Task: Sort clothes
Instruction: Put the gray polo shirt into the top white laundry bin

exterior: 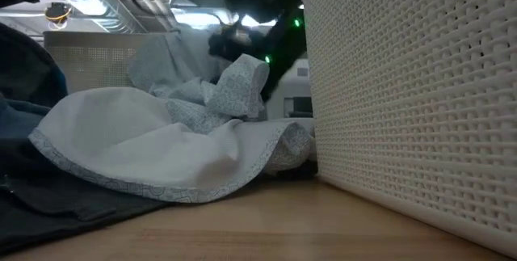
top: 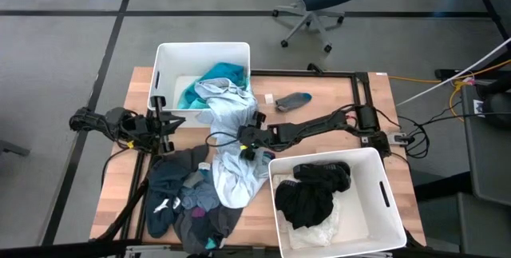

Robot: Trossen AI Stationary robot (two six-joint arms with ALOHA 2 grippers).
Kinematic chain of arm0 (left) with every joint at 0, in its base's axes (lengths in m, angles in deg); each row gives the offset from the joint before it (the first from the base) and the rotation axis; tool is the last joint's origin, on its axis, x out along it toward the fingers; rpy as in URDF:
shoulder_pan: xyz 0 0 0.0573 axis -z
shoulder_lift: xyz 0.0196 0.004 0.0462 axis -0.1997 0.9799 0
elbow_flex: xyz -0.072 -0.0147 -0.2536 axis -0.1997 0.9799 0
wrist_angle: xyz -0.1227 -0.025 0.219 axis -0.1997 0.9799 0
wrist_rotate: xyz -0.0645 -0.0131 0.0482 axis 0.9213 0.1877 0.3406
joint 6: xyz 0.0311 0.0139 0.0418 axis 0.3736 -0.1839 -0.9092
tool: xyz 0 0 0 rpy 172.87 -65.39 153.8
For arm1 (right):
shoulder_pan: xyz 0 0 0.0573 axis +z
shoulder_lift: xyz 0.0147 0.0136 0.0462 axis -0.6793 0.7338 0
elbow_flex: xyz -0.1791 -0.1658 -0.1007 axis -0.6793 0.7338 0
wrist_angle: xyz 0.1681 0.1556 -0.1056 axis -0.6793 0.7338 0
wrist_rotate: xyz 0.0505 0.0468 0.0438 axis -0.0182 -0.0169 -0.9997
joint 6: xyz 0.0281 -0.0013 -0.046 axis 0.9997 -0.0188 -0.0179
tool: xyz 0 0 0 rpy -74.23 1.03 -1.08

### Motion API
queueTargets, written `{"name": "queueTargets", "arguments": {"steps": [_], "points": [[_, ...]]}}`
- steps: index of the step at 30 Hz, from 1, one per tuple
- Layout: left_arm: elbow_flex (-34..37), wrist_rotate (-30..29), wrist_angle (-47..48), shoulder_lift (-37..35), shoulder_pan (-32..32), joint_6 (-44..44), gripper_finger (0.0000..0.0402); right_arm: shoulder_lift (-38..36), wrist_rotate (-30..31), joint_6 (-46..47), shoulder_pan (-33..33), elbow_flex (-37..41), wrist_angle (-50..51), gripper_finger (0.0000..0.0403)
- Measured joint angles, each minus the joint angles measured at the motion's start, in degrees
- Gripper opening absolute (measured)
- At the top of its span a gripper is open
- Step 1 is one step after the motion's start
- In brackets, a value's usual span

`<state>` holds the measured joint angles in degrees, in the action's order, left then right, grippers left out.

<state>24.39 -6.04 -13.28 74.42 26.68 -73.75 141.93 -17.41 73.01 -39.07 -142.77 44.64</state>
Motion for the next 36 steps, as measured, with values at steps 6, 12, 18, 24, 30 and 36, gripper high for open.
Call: {"name": "queueTargets", "arguments": {"steps": [6,12,18,24,30,36], "points": [[0.00,0.00,0.00,0.01,0.00,-0.01,0.0005,-3.61,5.50,-9.21,1.34,-5.98,0.39,0.0007],[0.00,0.00,0.04,0.00,0.00,-0.02,0.0005,-6.64,7.09,-18.28,0.88,-14.74,0.27,0.0009],[0.00,0.00,0.01,0.00,0.00,-0.04,0.0005,-6.75,7.21,-29.77,-0.44,-25.75,-0.06,0.0008],[0.00,0.00,0.02,0.00,0.00,-0.03,0.0005,-6.85,2.47,-35.84,-4.96,-35.50,-0.32,0.0004],[0.00,-0.02,0.00,0.00,0.00,-0.61,0.0005,-6.85,-11.00,-36.00,-11.86,-39.36,-10.09,0.0008],[0.00,-0.01,-0.19,0.01,0.00,-2.20,0.0005,-5.89,-19.84,-24.85,-18.58,-39.42,-25.38,0.0008]]}}
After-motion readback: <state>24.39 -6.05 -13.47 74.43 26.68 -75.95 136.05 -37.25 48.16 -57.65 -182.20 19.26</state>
